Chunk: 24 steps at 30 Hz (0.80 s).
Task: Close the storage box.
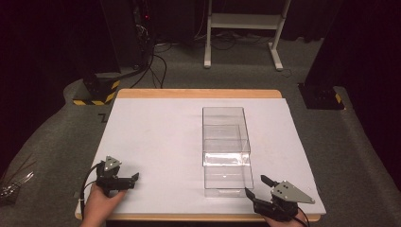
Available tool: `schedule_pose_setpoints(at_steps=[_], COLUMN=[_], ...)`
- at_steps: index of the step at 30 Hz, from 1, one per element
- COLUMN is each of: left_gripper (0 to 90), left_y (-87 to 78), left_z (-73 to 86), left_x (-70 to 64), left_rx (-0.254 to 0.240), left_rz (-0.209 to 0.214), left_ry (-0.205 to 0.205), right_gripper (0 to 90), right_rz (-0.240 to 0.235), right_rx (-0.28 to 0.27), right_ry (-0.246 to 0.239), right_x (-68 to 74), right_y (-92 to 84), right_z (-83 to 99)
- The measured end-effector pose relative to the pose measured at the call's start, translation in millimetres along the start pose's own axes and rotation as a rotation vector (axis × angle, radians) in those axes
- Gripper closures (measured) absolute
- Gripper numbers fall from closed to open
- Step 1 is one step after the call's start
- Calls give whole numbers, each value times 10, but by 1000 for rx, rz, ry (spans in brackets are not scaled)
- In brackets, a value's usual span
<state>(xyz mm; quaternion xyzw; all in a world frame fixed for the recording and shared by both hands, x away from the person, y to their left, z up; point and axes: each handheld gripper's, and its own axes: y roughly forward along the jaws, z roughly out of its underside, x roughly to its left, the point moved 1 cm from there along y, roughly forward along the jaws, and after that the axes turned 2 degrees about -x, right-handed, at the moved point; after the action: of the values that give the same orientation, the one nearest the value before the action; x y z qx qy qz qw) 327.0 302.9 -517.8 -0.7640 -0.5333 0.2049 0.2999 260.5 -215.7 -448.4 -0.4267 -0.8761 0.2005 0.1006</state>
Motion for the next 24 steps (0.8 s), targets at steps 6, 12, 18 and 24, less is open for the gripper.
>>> schedule_pose_setpoints(at_steps=[6, 12, 18, 24], left_gripper=[6, 6, 6, 6], left_y=[0, 0, 0, 0], left_z=[0, 0, 0, 0], left_x=[0, 0, 0, 0], left_rx=[0, 0, 0, 0], left_rz=[0, 0, 0, 0], left_ry=[0, 0, 0, 0], right_gripper=[270, 257, 243, 246], right_rz=[-38, -46, -52, -51], right_rx=[27, 48, 57, 77], right_ry=[7, 11, 16, 6], right_x=[0, -8, -19, -9], right_y=[61, 126, 161, 210], right_z=[53, 98, 123, 142])
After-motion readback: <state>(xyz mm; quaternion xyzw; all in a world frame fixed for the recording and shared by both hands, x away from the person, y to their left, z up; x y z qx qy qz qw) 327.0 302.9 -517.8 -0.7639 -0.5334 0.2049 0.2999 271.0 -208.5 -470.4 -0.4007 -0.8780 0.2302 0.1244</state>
